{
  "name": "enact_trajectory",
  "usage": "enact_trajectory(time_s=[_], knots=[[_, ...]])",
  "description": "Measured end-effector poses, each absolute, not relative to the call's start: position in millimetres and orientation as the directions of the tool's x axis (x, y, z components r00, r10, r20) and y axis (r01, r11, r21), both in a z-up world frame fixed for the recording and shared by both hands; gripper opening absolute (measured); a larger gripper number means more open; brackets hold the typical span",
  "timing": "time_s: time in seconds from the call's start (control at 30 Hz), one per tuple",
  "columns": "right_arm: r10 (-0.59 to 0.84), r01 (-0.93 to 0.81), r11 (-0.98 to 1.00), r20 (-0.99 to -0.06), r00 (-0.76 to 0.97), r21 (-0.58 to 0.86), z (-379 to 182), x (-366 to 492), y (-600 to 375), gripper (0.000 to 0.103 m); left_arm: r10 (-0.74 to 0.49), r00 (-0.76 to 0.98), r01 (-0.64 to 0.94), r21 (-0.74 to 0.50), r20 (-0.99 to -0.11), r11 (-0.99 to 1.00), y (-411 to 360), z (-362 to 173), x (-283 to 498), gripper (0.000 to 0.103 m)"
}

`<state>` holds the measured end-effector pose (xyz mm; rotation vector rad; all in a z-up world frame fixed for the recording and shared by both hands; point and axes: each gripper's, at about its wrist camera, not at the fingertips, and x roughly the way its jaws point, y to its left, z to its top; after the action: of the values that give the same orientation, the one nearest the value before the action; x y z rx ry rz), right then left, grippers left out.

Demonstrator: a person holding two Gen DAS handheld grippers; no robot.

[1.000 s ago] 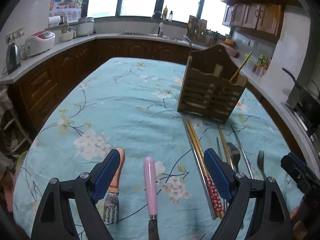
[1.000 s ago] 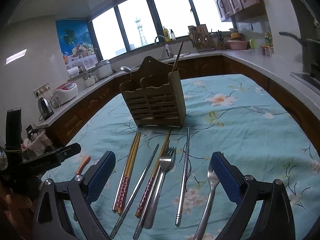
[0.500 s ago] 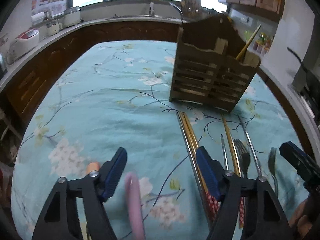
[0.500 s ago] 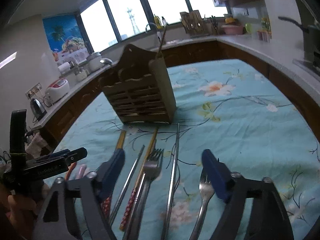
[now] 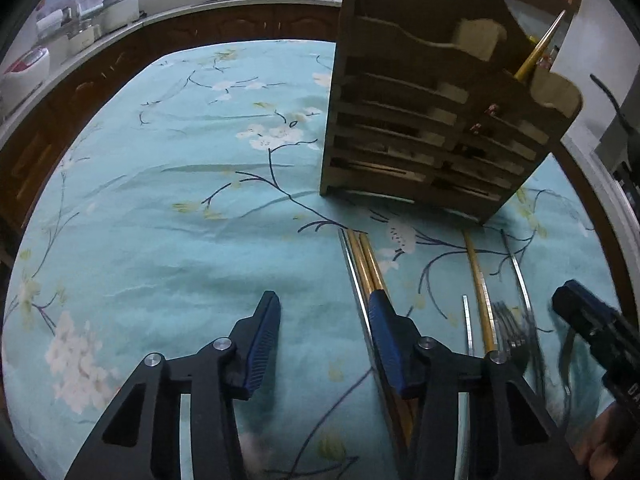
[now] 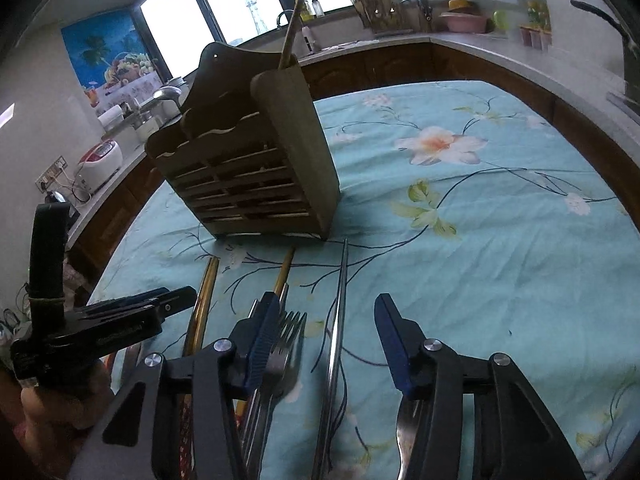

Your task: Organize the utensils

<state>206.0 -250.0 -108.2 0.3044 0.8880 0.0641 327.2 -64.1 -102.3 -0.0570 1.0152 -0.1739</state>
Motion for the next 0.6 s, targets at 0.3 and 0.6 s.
enact_trajectory(time_s=[0.3, 0.6], knots=[[0.17, 0.081, 0.958, -0.771, 0.614, 0.276, -112.5, 221.4, -258.9, 0.051, -0.134, 0.512, 0.122, -0.083, -0.848, 0.989, -57.4, -105.8, 321.3, 0.038], [0.145, 0.067, 0.974, -0.818, 0.556, 0.217, -124.3, 249.3, -253.9, 0.029, -0.214, 0.479, 0.148, -0.161, -0.852, 0.976, -63.1, -103.8, 339.5, 0.038]])
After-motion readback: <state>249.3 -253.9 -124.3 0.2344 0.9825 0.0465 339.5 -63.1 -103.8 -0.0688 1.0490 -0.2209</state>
